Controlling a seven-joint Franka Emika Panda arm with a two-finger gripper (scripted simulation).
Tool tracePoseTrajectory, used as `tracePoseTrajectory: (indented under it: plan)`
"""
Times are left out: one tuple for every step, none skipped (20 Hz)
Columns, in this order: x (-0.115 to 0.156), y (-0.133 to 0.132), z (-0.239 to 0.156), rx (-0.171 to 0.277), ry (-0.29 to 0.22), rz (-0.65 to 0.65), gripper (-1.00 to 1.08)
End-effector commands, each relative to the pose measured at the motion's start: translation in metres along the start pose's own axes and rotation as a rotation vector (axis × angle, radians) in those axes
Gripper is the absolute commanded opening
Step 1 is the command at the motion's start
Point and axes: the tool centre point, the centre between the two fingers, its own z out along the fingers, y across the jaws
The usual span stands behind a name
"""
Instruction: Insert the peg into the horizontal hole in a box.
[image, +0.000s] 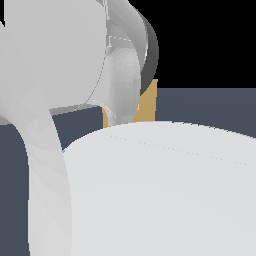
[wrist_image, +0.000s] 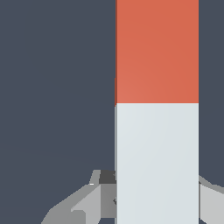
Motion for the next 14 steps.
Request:
tracePoseTrajectory:
  plan:
    - [0.004, -0.001, -0.001, 0.0, 0.0, -0.005, -1.0]
    - [0.007, -0.002, -0.002, 0.0, 0.0, -0.009, -1.0]
    - [0.01, -0.004, -0.004, 0.0, 0.0, -0.013, -1.0]
    - [0.015, -0.005, -0.005, 0.0, 0.0, -0.019, -1.0]
    - [0.02, -0.008, -0.007, 0.0, 0.0, -0.026, -1.0]
    - [0.026, -0.01, -0.009, 0.0, 0.0, -0.035, -1.0]
    - [0.034, -0.013, -0.012, -0.001, 0.0, -0.044, -1.0]
    - [0.042, -0.017, -0.015, -0.001, 0.0, -0.055, -1.0]
    - [0.051, -0.021, -0.018, -0.001, 0.0, -0.067, -1.0]
    - [0.061, -0.025, -0.022, -0.001, 0.0, -0.081, -1.0]
    - [0.072, -0.031, -0.026, -0.001, 0.0, -0.096, -1.0]
    - [0.084, -0.037, -0.03, -0.001, 0.0, -0.112, -1.0]
    - [0.096, -0.043, -0.035, -0.001, 0.0, -0.129, -1.0]
    - [0.11, -0.05, -0.04, -0.001, 0.0, -0.148, -1.0]
